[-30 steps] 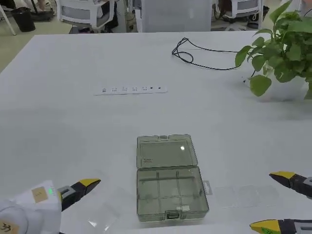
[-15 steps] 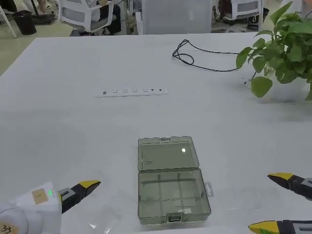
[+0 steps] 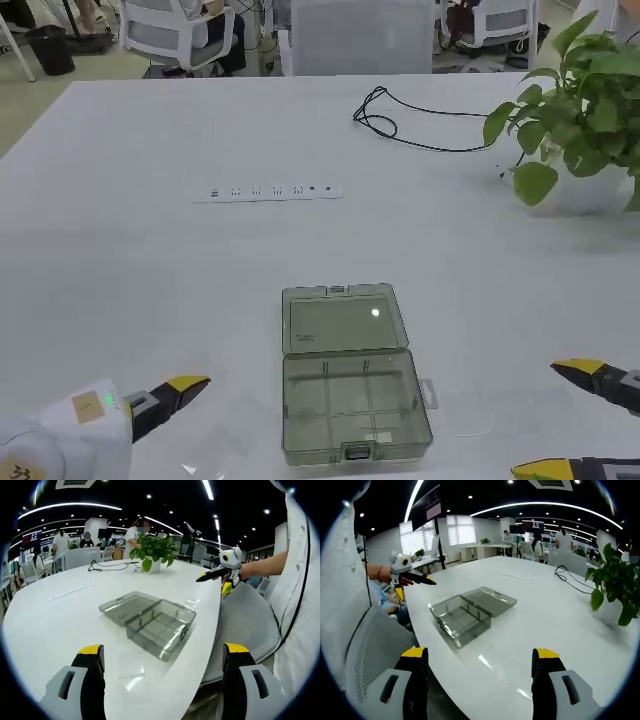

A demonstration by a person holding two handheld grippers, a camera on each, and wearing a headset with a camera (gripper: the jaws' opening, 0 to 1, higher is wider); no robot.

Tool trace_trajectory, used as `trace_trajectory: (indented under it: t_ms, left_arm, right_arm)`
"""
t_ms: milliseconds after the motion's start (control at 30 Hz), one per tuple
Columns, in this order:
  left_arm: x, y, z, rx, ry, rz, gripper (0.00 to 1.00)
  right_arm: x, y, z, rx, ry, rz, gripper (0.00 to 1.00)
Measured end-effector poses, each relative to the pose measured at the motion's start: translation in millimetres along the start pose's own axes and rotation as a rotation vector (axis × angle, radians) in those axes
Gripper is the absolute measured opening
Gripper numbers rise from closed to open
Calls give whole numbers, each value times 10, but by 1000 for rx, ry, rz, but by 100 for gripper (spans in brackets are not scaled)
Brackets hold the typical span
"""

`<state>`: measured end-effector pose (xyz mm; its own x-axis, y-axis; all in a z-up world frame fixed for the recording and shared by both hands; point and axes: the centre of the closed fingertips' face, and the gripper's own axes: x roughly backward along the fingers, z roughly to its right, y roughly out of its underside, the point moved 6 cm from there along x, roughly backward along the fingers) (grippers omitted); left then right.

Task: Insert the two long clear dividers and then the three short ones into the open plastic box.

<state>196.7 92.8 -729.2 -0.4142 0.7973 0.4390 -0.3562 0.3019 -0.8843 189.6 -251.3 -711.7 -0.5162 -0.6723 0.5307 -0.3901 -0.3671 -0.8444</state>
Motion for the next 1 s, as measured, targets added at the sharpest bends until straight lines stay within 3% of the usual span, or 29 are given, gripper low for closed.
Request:
trace_trajectory:
  t_ms: [1000]
  left_arm:
    - [-79,-39,3,-10,23,-11,100]
  right_arm:
    - [-12,-48,33,9,-2,-4,86]
